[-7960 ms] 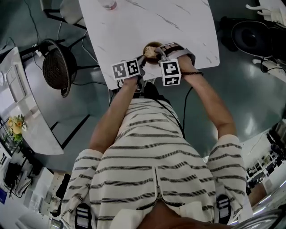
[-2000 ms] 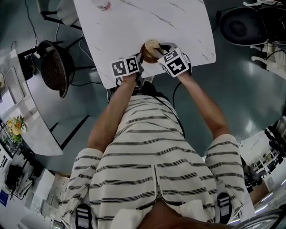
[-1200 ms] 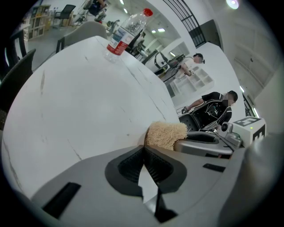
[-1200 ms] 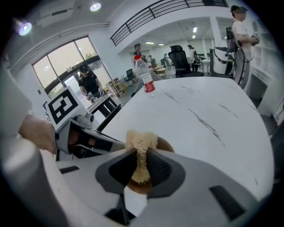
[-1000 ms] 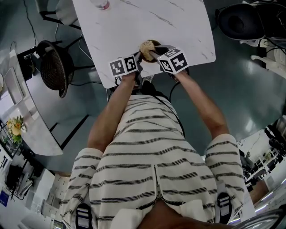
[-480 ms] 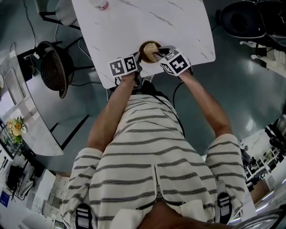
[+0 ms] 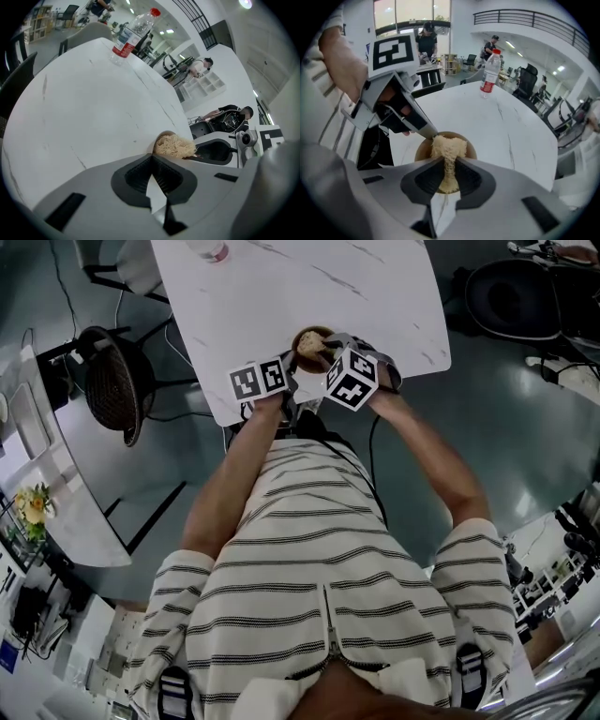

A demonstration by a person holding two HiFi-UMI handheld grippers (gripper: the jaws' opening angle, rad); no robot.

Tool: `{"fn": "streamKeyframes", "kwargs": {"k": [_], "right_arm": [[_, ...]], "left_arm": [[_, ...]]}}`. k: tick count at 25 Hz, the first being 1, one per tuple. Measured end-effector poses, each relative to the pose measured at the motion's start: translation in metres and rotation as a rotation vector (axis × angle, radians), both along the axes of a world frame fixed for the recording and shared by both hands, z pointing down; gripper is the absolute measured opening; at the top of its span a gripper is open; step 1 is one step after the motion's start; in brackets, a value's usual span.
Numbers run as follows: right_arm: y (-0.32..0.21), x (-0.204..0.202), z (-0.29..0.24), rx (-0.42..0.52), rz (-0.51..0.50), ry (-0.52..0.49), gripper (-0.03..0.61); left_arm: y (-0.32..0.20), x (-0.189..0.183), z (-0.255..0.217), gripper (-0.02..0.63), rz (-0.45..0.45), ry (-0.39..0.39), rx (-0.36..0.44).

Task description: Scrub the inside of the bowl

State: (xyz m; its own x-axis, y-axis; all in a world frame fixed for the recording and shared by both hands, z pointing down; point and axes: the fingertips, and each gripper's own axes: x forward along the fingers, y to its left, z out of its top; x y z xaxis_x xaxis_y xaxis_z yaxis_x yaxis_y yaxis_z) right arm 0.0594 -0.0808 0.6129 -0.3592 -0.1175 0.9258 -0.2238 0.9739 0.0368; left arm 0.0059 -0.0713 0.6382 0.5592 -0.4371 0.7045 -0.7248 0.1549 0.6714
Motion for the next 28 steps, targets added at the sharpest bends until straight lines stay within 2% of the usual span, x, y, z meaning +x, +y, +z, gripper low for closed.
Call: {"fn": "streamKeyframes", "kwargs": {"k": [10, 15, 19, 22, 28], "right_arm": [[0.009, -0.010, 0.015, 0.118, -0.274, 0.132, 0.077], [0.016, -0.013, 0.015, 0.189, -0.481, 0.164, 0.077], [0.021, -0.011, 0.017, 0.277, -0.716, 0.237, 0.077], [0.023, -0.013, 0.017, 0.320, -0.841, 0.278, 0.077], [0.028, -0.011, 0.019, 0.459, -1.072, 0.281, 0.078]], "left_arm": [[0.000, 0.002, 0.001, 0.006, 0.003, 0.009, 0.006], [0.002, 0.000, 0.001, 0.006, -0.003, 0.013, 0.001], [0.001, 0.002, 0.000, 0.006, 0.001, 0.015, 0.004], [0.001, 0.000, -0.002, 0.006, 0.001, 0.017, 0.004], [0.001, 0.000, -0.002, 0.006, -0.002, 0.018, 0.004]]}}
